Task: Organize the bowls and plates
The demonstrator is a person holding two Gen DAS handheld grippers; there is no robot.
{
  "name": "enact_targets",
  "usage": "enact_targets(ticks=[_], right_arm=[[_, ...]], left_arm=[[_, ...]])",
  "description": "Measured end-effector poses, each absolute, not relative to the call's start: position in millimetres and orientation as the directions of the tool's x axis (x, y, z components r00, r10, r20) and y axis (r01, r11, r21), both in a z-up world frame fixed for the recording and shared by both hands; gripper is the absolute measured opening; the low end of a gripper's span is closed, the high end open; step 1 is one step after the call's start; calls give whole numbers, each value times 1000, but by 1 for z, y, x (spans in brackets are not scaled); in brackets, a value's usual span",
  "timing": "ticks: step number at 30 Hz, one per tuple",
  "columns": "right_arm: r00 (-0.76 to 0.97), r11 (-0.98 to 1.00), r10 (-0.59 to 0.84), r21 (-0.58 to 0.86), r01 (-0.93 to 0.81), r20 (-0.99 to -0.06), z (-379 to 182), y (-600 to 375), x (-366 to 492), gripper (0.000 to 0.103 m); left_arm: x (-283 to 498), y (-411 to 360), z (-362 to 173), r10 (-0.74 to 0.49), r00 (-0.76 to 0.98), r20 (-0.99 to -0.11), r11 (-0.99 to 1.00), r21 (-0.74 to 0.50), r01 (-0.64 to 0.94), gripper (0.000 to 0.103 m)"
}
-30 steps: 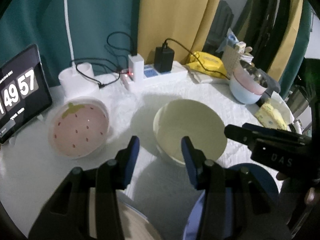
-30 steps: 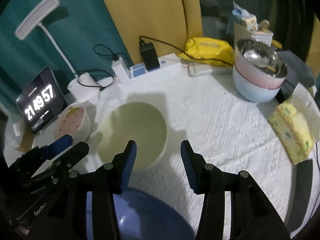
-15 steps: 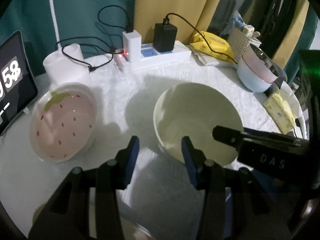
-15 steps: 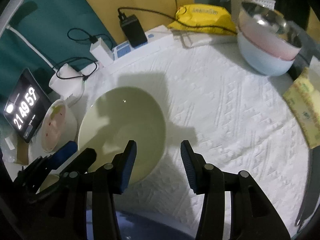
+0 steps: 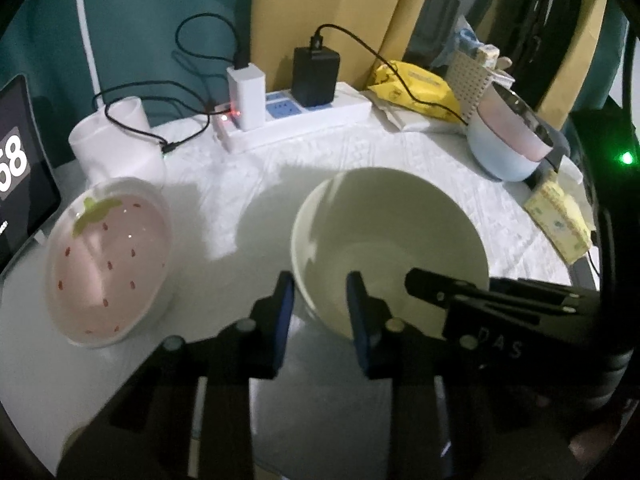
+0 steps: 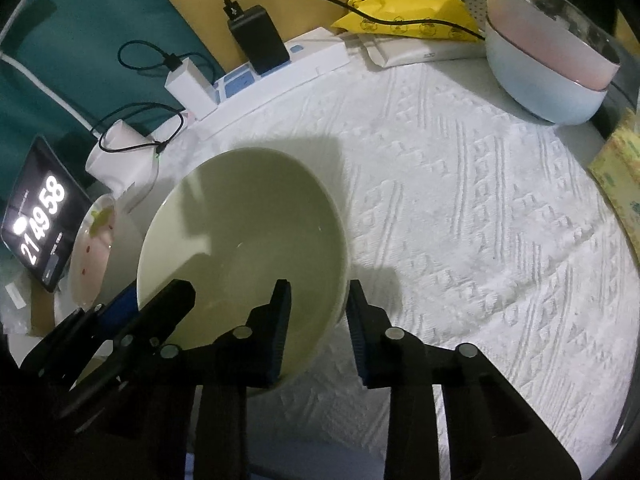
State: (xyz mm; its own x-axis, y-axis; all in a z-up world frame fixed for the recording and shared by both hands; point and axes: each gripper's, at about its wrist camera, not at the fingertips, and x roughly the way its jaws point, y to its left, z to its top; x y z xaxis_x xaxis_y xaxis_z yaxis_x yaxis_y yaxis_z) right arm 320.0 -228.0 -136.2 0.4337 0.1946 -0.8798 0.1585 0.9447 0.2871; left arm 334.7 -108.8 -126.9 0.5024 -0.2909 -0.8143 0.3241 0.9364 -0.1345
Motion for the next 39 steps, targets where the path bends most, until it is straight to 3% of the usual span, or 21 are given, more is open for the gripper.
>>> enact_targets(ticks=[18, 39], right_arm=[[568, 952, 190, 291, 93, -801, -95, -228, 297, 27], [660, 957, 167, 281, 69, -733, -46, -221, 243, 27]], left_arm=[[303, -109, -80, -278, 663, -695, 939, -50, 342, 27], [249, -98, -40, -319, 718, -619, 932, -70, 354, 27]])
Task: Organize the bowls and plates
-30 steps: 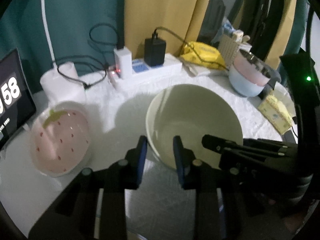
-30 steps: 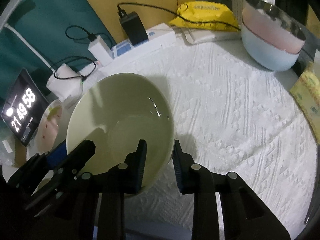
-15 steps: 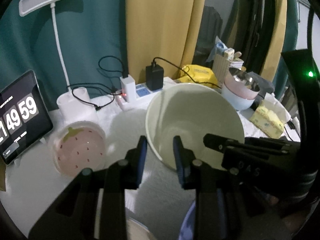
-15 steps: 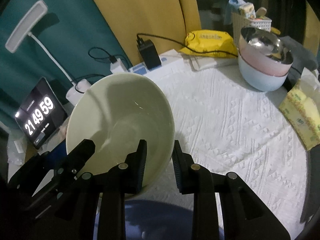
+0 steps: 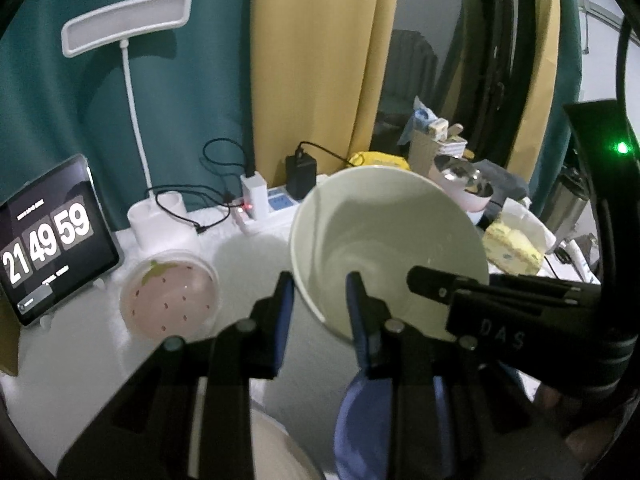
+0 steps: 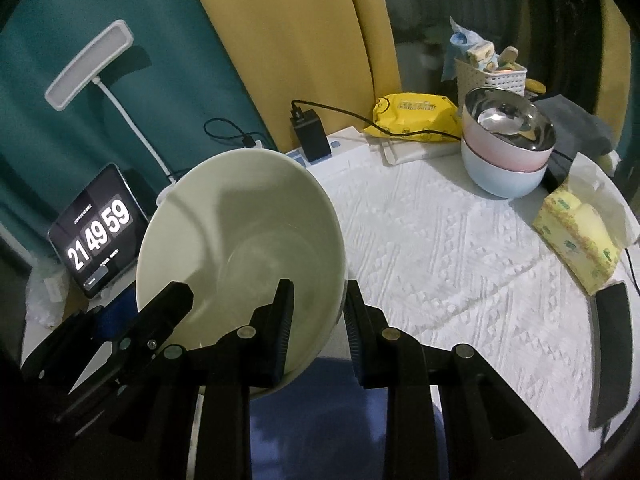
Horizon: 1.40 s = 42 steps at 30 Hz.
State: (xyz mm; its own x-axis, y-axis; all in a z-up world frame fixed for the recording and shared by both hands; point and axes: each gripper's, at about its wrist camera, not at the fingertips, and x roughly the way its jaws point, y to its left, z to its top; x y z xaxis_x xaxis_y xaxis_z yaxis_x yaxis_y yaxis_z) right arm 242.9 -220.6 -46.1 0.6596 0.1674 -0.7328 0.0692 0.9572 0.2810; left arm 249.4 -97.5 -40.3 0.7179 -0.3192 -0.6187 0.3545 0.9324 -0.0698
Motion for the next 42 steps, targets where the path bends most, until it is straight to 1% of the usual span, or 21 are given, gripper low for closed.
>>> enact_targets(ticks=[10, 26, 42], right_arm=[[675, 956, 162, 283, 72, -719, -36, -220, 211, 27], [684, 951, 160, 298, 87, -711, -36, -225, 168, 27], [666, 946, 162, 306, 105, -729, -53, -233, 145, 27]], left_arm=[[222, -93, -31, -336, 722, -605, 926, -73, 369, 27], [184, -96, -31, -355, 708, -610, 918, -82, 389, 27], [165, -105, -46, -357, 681, -639, 913, -85, 399, 27]])
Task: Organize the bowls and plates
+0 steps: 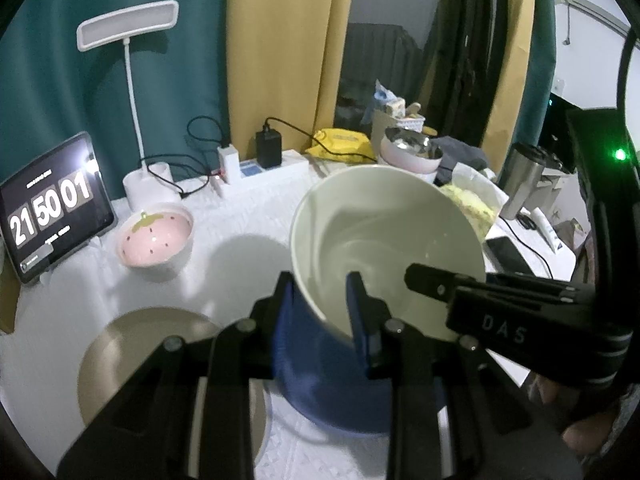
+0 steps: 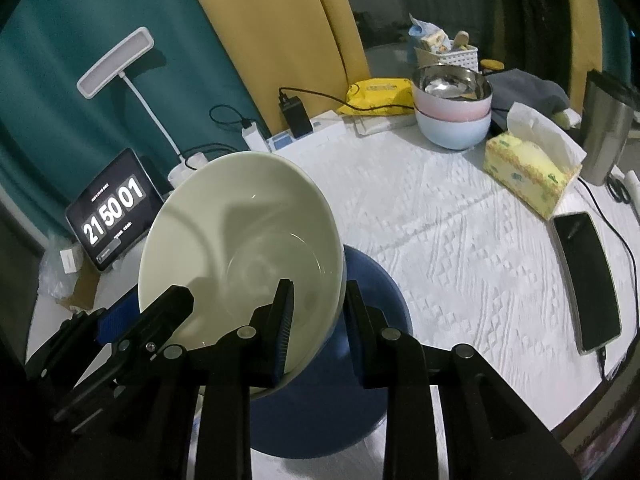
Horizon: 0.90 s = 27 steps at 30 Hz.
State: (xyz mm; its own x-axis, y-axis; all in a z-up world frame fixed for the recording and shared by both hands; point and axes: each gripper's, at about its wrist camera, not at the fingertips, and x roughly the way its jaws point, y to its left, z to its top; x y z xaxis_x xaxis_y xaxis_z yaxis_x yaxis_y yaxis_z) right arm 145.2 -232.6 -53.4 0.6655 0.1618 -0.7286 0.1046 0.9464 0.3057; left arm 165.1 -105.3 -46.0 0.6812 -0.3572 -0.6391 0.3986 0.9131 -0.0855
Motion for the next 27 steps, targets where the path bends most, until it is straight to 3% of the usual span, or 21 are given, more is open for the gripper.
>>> enact_targets(ticks=[21, 27], right_arm=[[571, 951, 166, 283, 122, -804, -101, -233, 144, 27], [544, 975, 105, 195, 109, -832, -106, -222, 149, 28]], left_arm=[[164, -109, -90, -333, 614, -716, 917, -93, 389, 27], [164, -108, -94, -326, 613, -720, 915, -77, 396, 27]])
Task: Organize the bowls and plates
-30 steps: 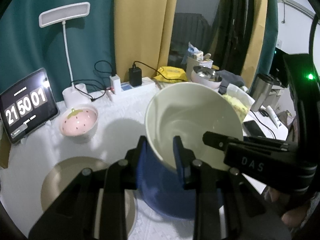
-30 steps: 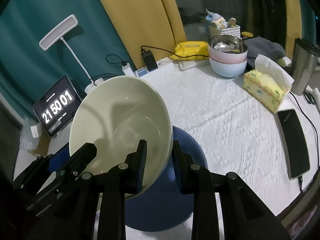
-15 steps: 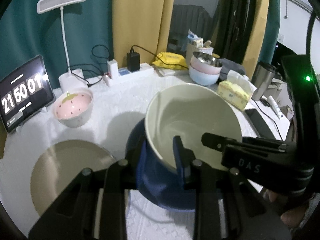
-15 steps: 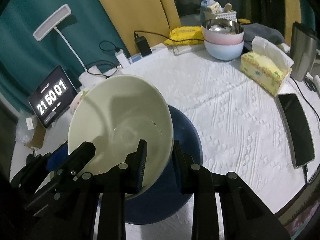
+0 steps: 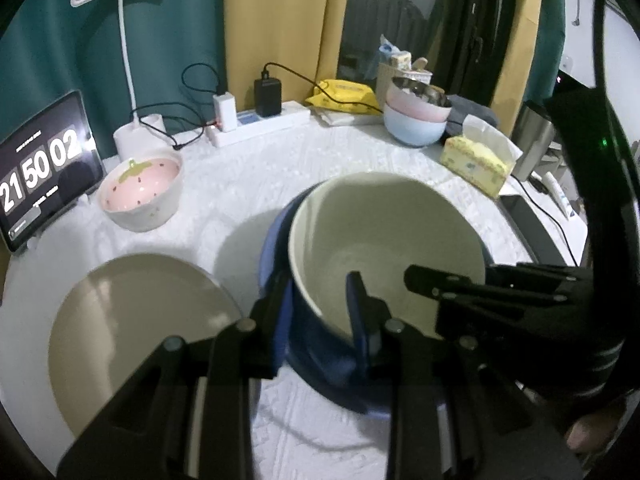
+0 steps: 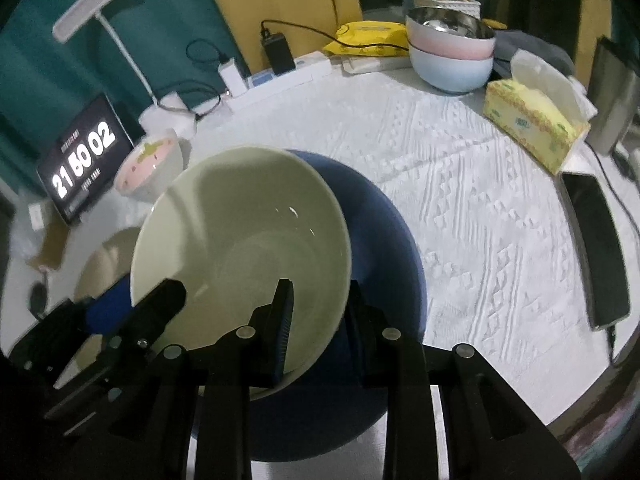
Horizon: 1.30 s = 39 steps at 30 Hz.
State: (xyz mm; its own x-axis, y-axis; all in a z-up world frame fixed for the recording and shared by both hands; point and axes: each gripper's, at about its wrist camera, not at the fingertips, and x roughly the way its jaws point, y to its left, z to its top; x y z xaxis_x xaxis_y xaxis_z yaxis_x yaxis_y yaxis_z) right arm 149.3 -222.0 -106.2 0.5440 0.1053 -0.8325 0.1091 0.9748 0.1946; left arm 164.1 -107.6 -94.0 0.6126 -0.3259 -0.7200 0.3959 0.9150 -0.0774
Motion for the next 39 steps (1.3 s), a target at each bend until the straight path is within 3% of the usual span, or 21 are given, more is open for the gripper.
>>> enact_targets(ticks=[9, 11, 28, 35, 39], right_arm=[[575, 990, 38, 108, 88, -817, -101, -213, 148, 29], [585, 994, 10, 74, 85, -811, -98, -211, 147, 33], [644, 994, 22, 86, 68, -765, -67, -202, 145, 36], [654, 996, 36, 84, 42, -755, -58, -190, 152, 36], [657, 996, 42, 81, 30, -753, -54, -183, 157, 36]], left_arm=[[164, -103, -93, -322, 614, -720, 916, -74, 394, 29], [164, -100, -91, -321, 620, -716, 917, -72, 391, 29], [166, -74, -70, -308, 670, -675, 933, -77, 351, 29], [173, -58, -63, -299, 690, -659, 942, -88, 324, 44], [178, -49, -61, -291, 698, -654, 947, -93, 308, 45]])
